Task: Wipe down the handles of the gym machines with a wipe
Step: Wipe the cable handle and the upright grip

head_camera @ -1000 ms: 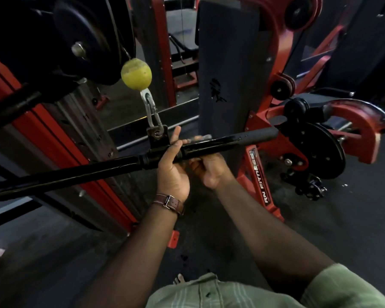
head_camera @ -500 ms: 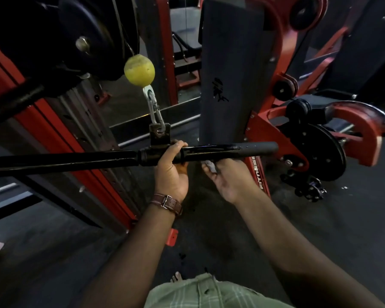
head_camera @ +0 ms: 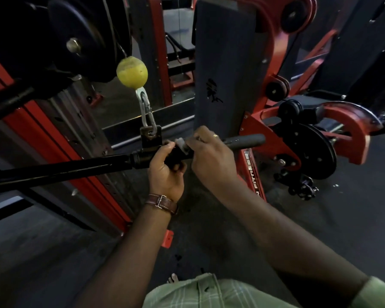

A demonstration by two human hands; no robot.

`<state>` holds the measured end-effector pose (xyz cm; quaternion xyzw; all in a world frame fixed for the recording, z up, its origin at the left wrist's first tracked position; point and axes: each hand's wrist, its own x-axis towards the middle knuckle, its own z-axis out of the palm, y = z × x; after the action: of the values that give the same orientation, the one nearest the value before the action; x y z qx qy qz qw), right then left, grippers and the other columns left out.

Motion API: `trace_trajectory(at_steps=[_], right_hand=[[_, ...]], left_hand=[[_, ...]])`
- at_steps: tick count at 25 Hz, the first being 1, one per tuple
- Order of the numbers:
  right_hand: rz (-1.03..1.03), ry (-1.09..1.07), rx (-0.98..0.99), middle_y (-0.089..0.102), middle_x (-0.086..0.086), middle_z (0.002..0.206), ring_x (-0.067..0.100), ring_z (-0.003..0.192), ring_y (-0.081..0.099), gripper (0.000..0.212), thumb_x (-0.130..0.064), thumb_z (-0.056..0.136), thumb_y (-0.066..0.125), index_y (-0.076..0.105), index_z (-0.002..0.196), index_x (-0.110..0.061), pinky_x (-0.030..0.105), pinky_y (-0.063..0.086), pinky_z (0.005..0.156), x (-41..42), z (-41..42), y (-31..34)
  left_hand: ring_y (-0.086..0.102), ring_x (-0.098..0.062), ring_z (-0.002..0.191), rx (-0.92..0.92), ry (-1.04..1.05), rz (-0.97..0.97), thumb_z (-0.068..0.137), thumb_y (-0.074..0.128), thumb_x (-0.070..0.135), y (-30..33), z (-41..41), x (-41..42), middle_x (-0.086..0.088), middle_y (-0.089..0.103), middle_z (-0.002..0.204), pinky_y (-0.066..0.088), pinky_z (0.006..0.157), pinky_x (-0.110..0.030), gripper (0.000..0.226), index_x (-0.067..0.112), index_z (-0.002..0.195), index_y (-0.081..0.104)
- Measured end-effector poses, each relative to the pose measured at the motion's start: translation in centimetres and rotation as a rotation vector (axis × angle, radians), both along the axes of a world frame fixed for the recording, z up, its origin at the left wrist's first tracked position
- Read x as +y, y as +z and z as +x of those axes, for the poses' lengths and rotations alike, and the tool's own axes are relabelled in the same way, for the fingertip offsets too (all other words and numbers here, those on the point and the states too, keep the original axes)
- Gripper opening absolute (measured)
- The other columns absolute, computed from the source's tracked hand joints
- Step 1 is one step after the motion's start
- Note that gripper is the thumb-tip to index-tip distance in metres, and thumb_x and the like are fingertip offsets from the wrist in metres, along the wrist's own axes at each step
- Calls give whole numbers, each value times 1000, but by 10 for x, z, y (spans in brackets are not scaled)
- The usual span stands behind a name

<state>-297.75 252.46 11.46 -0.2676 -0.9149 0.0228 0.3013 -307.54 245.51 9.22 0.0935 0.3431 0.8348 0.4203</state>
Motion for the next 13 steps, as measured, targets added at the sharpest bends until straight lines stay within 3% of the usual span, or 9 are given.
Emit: trace_trajectory(at_steps=[3, 6, 9, 11, 13], right_hand=[[-182, -149, -25, 54, 0, 102, 14, 85, 58, 11, -20, 92, 58, 67, 97, -15, 25, 41, 62, 34, 10, 10], [-300, -41, 16, 58, -3, 100, 11, 88, 58, 6, -16, 92, 60, 65, 95, -17, 25, 48, 71, 15, -8, 12], [-265, 112, -21, 61, -10, 94, 4, 84, 58, 20, -28, 92, 46, 65, 90, -23, 19, 46, 73, 12, -16, 13], [-248, -84, -54, 59, -12, 85, 5, 77, 60, 24, -33, 92, 43, 64, 85, -26, 17, 38, 63, 47, 1, 9], [-319, -272, -11, 56, -11, 79, 8, 71, 59, 14, -23, 93, 56, 62, 81, -26, 19, 32, 57, 62, 14, 6]], left_hand=[[56, -3, 58, -76, 67, 9, 81, 63, 11, 2, -2, 4, 0, 63, 92, 43, 49, -15, 8, 19, 84, 60], [63, -10, 76, -82, 53, 38, 82, 60, 7, 0, -5, 6, -1, 63, 92, 50, 60, -20, 12, 19, 84, 61], [63, -13, 80, -50, 58, 59, 75, 60, 8, 0, -9, 6, 0, 62, 88, 50, 61, -23, 13, 18, 83, 59], [60, -7, 71, -26, 87, 24, 72, 59, 7, 2, -9, 6, 1, 61, 86, 46, 52, -19, 15, 19, 81, 57], [56, -3, 63, -1, 89, 11, 71, 58, 7, 3, -7, 7, 3, 60, 85, 40, 46, -17, 15, 20, 79, 55]])
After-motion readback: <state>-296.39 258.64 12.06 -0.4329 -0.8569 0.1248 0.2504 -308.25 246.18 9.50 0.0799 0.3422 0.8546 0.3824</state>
